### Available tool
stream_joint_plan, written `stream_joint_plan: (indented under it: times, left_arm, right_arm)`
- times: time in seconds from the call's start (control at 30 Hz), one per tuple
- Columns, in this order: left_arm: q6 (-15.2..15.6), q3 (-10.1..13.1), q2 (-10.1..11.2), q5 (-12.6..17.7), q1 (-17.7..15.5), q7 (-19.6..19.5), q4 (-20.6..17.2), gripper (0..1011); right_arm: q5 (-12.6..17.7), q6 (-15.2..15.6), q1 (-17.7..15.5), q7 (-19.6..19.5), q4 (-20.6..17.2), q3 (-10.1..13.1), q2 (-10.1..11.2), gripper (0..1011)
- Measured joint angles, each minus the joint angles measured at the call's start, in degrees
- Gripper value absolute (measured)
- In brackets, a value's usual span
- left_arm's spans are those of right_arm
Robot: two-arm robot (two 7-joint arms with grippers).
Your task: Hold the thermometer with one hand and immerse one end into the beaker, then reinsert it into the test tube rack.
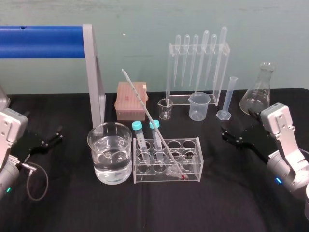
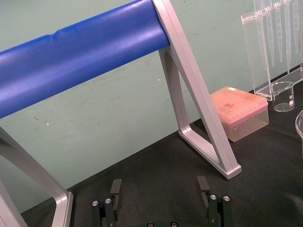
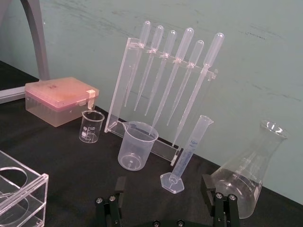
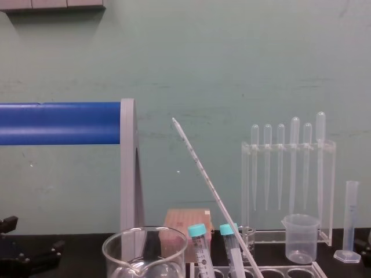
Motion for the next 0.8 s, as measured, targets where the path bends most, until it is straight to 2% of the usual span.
stream_joint_plan:
  times: [0.8]
  left_arm:
    - [0.0, 0.0, 0.0, 0.0, 0.0, 0.0, 0.0, 1008]
  right_arm:
    - [0.01, 0.0, 0.0, 0.0, 0.0, 0.0, 0.0, 1003]
